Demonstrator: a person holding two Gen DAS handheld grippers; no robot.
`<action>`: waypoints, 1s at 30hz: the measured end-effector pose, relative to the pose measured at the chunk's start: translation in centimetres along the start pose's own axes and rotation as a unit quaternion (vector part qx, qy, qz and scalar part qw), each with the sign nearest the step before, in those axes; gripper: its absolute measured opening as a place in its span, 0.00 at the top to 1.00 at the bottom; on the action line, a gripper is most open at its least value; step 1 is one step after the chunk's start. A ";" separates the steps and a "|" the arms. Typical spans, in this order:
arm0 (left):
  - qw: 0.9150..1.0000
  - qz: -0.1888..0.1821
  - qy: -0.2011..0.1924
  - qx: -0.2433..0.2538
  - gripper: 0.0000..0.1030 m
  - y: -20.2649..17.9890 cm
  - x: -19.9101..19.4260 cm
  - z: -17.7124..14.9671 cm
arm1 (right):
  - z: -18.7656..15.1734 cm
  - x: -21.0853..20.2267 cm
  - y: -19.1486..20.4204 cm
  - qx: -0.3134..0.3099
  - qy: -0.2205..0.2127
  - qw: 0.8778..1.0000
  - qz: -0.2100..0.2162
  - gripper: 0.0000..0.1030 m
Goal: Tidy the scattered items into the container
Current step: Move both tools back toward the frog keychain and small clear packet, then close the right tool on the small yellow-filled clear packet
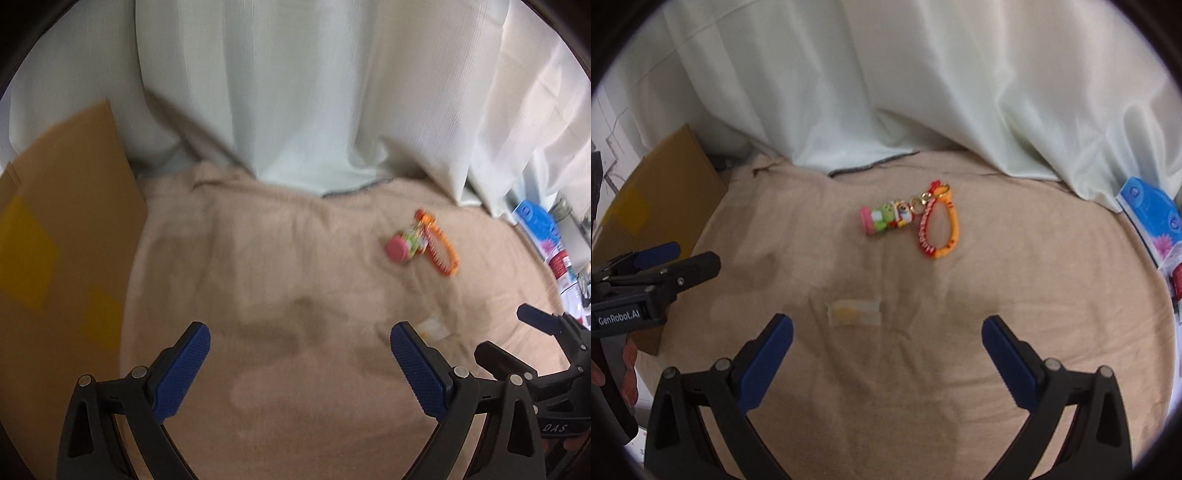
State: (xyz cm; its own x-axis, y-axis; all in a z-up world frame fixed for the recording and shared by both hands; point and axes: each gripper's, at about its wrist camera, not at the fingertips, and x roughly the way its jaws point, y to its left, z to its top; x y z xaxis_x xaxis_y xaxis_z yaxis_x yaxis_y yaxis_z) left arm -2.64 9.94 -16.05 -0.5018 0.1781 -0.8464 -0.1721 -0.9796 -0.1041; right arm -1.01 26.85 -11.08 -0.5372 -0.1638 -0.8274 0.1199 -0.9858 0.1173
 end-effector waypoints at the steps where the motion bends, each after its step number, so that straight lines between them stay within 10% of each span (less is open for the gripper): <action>1: 1.000 -0.001 0.002 -0.001 0.04 0.1 0.2 -0.2 | 0.0 0.4 0.2 -0.001 0.002 1.000 0.002 0.00; 18: 1.000 0.019 0.013 -0.019 0.04 3.0 0.2 -1.8 | 0.7 5.4 1.8 -0.021 0.032 0.998 0.040 0.18; 30: 0.999 0.025 0.008 -0.031 0.04 3.8 -0.3 -1.7 | 0.4 6.4 2.3 -0.044 0.041 0.997 0.038 0.66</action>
State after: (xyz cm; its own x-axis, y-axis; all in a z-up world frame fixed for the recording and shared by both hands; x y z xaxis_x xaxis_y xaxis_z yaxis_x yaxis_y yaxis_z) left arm -1.73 6.03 -17.05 -0.4941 0.1281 -0.8599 -0.0943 -0.9911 -0.0935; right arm -4.49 23.55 -15.87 -0.4539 -0.2315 -0.8605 0.2326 -0.9630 0.1364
